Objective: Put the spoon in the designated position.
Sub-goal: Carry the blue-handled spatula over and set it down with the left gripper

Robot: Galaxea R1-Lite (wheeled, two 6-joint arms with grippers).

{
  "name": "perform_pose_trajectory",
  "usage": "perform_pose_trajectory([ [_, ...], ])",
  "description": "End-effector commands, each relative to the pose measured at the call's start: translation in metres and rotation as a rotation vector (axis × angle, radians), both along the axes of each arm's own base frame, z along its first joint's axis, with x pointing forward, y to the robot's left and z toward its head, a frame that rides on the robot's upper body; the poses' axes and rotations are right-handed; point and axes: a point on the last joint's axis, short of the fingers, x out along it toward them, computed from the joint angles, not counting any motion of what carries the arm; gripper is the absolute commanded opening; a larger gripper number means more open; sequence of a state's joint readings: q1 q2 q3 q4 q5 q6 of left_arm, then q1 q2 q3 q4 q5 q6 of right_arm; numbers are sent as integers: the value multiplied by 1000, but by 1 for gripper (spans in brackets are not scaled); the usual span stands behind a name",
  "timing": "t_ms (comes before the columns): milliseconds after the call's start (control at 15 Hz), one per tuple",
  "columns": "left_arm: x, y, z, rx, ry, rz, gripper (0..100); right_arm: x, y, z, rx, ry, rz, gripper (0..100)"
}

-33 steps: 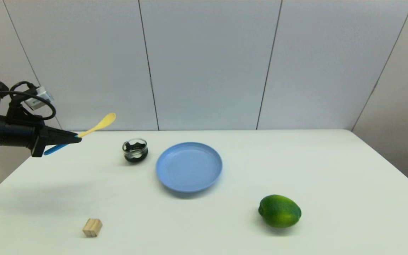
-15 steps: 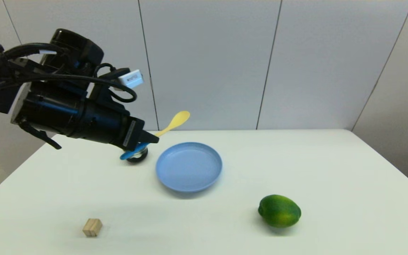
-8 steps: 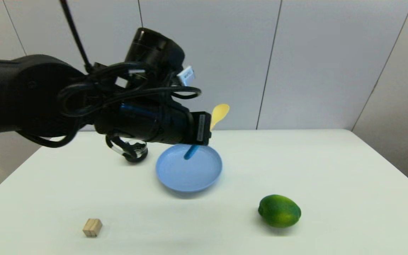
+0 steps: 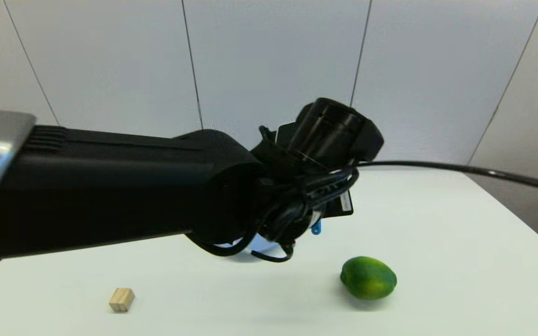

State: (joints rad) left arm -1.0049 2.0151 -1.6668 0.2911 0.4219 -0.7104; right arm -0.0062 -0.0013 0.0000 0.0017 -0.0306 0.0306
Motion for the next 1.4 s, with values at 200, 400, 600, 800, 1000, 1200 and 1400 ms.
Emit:
perform_pose_trajectory([
  [200,9,-31,-53,103,-17,154,0,0,0,0,0,1,0,100],
  [400,13,-40,-67,114,-11,175,0,0,0,0,0,1,0,100],
  [600,20,-51,-80,125,-6,173,0,0,0,0,0,1,0,100],
  [800,27,-63,-90,124,-10,170,0,0,0,0,0,1,0,100],
  [1000,32,-71,-95,122,-20,165,0,0,0,0,0,1,0,100],
  [1200,37,-78,-103,123,-28,176,0,0,0,0,0,1,0,100],
  [1400,41,-79,-111,138,-38,197,0,0,0,0,0,1,0,100],
])
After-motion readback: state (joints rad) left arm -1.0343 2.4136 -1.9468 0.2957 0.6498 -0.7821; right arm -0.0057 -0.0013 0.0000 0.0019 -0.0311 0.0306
